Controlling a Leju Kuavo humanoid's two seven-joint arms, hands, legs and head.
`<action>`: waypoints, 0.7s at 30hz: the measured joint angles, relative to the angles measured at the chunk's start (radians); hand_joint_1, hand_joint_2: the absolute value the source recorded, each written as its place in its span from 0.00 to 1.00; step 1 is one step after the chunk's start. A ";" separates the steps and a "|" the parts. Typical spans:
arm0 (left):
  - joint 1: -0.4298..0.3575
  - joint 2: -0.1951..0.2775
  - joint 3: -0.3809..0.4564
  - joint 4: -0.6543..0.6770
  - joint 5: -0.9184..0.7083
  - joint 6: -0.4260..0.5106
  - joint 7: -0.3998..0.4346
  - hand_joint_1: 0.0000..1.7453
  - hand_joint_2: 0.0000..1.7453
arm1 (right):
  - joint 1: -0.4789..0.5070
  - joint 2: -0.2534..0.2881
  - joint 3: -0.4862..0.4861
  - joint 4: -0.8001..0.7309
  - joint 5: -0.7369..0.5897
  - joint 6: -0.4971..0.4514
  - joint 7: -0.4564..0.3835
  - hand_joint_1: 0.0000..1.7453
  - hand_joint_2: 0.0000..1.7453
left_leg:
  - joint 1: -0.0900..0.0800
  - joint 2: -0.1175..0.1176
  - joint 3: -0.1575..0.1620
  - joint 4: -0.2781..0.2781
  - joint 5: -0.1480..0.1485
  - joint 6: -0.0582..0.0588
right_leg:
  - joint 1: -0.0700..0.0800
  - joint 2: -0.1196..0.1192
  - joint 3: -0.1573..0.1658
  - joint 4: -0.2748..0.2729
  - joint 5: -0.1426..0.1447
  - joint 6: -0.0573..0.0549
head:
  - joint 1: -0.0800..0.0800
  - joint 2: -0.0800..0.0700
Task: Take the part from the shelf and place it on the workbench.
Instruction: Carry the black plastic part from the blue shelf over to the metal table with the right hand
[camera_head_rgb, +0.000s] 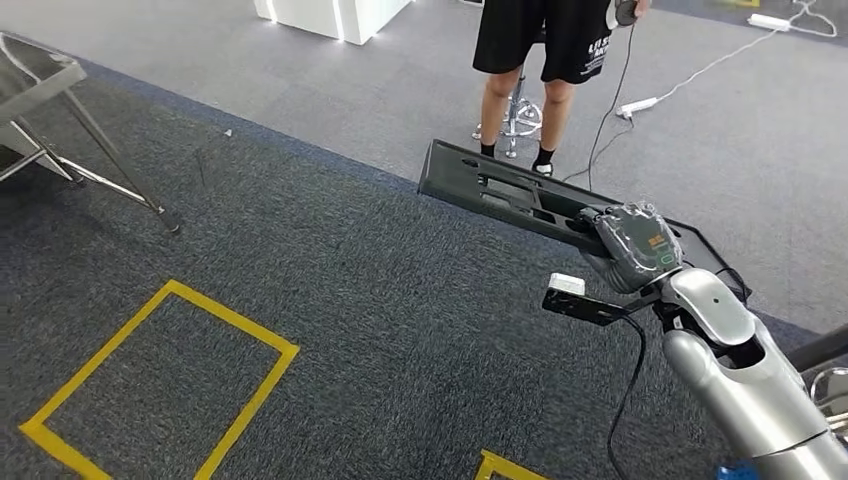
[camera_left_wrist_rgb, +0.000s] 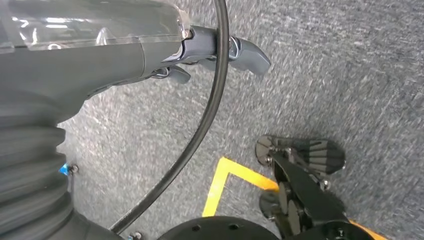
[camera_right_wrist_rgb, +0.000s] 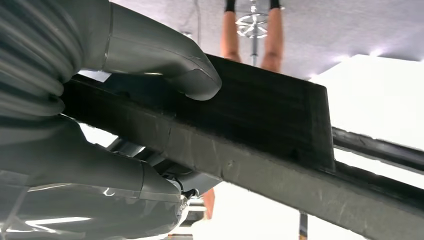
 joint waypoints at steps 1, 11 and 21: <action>0.000 0.000 0.000 0.000 -0.002 0.001 0.000 0.00 1.00 | -0.003 0.001 0.002 0.002 0.001 0.000 0.001 1.00 1.00 | 0.001 -0.010 -0.007 0.004 -0.001 -0.006 | 0.001 0.010 0.004 -0.011 -0.005 -0.003 | 0.000 0.000; 0.001 -0.001 0.000 0.000 -0.016 0.019 -0.007 0.00 1.00 | -0.034 0.009 0.014 0.015 -0.008 0.007 0.013 1.00 1.00 | 0.005 0.103 -0.152 0.269 -0.098 -0.031 | 0.026 -0.104 0.018 -0.023 -0.011 -0.050 | -0.002 0.000; 0.005 0.008 0.008 0.000 -0.012 0.081 -0.036 0.00 1.00 | 0.035 0.016 0.026 0.006 0.026 -0.058 0.028 1.00 1.00 | -0.018 0.128 0.010 -0.042 0.021 0.027 | 0.031 -0.126 0.040 -0.002 -0.054 -0.027 | -0.001 0.000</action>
